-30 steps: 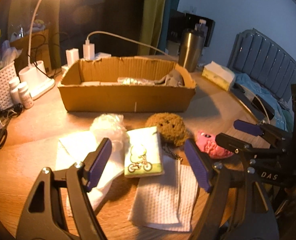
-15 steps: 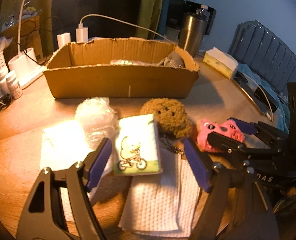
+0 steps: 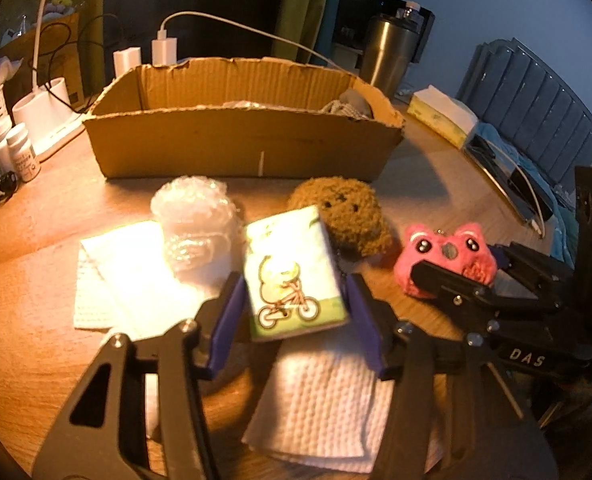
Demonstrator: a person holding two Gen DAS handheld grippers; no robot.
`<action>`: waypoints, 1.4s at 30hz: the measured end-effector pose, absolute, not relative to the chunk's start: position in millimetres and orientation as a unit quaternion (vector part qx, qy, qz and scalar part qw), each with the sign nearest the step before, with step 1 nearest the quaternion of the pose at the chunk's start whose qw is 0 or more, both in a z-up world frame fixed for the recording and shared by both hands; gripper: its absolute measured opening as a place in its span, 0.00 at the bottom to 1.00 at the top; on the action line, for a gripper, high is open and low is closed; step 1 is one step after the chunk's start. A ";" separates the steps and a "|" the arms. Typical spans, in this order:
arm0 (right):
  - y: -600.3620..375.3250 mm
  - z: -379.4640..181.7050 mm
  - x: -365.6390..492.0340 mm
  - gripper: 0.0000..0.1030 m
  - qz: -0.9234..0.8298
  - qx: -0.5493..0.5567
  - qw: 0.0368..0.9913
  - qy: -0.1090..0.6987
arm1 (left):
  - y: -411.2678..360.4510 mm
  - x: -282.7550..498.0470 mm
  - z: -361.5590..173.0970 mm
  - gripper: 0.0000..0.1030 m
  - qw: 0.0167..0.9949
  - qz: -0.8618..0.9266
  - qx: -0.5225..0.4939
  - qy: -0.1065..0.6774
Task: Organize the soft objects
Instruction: 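Grasp the cyclist tissue pack with the left tool while the right tool grasps the pink plush keychain, then carry the tissue pack with the left tool while the right tool carries the pink plush over the box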
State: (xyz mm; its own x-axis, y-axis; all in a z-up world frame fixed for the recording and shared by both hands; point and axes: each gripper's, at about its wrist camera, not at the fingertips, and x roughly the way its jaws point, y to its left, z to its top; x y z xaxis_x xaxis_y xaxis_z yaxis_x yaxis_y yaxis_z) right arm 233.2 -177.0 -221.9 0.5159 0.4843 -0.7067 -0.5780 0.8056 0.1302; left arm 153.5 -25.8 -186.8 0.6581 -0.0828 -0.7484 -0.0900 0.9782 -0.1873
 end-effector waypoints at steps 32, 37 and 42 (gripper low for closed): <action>-167.1 -157.8 206.3 0.35 0.317 -0.088 0.893 0.307 | -21.5 117.0 -122.6 0.50 0.949 -0.013 -0.082 0.304; -160.8 -141.4 200.6 0.35 0.315 -0.096 0.899 0.289 | -12.5 108.8 -109.2 0.50 0.956 -0.013 -0.084 0.282; -155.9 -126.7 196.4 0.35 0.308 -0.103 0.905 0.276 | -1.8 100.8 -93.6 0.50 0.964 -0.013 -0.085 0.253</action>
State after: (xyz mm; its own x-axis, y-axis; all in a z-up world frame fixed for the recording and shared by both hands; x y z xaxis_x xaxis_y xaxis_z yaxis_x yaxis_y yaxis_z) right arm 196.4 -155.9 -126.7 0.6582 0.5011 -0.5618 -0.6142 0.7890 -0.0158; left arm 100.8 -1.8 -93.6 0.8720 -0.0668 -0.4848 -0.0186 0.9854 -0.1693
